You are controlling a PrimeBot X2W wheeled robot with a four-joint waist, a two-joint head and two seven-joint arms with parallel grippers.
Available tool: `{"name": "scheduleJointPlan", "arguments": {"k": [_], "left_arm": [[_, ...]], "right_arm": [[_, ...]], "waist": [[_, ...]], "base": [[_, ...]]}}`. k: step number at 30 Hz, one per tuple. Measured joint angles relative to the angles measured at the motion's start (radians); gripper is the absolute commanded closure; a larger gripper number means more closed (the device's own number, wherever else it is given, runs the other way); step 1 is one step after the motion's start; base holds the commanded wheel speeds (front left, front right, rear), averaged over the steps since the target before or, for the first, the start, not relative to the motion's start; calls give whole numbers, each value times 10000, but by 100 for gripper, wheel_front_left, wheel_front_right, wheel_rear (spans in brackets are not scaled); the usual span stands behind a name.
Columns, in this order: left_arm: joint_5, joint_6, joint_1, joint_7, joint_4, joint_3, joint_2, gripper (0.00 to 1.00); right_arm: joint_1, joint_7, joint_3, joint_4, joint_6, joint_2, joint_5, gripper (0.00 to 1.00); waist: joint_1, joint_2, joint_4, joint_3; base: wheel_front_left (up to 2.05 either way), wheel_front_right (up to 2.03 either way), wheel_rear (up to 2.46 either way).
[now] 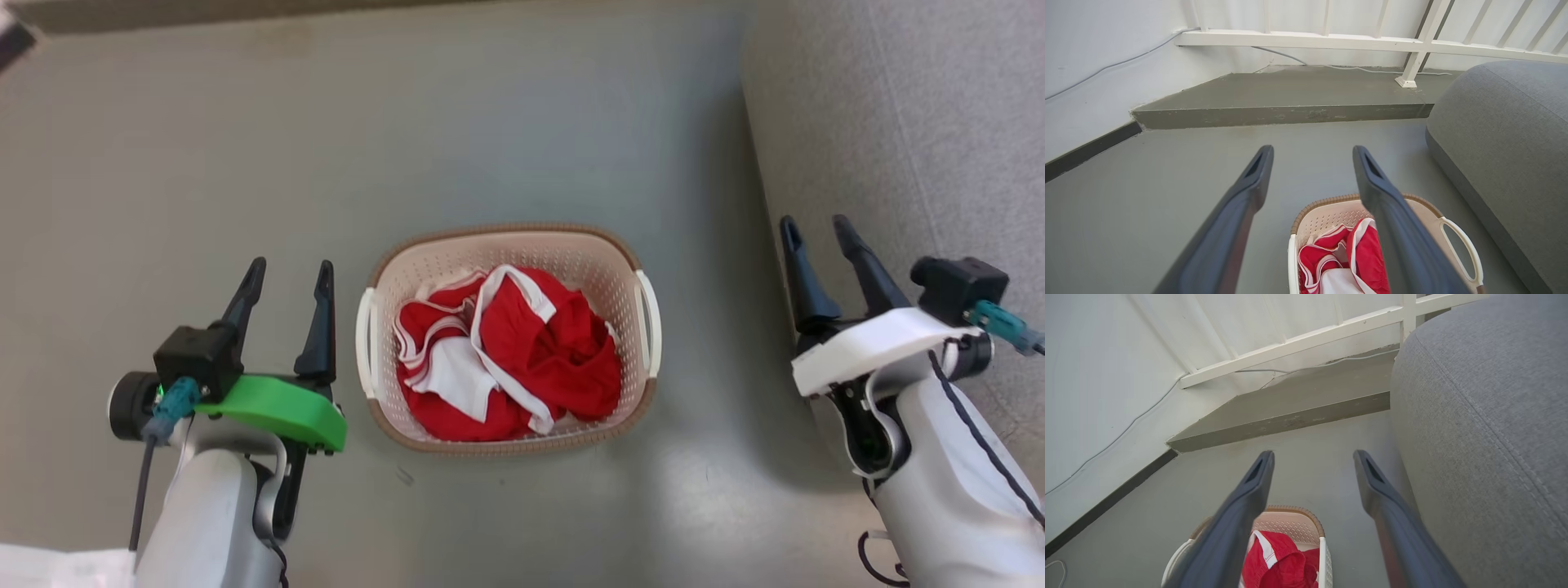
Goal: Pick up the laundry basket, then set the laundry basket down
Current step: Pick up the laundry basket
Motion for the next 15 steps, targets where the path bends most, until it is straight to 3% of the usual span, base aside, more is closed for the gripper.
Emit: {"name": "scheduleJointPlan", "arguments": {"k": [15], "left_arm": [[-274,-35,-1911,0,2278,-307,-61,0]], "right_arm": [[-1771,65,757,1634,0,140,604,0]], "waist": [[1,0,-115,1827]], "base": [[0,0,0]]}}
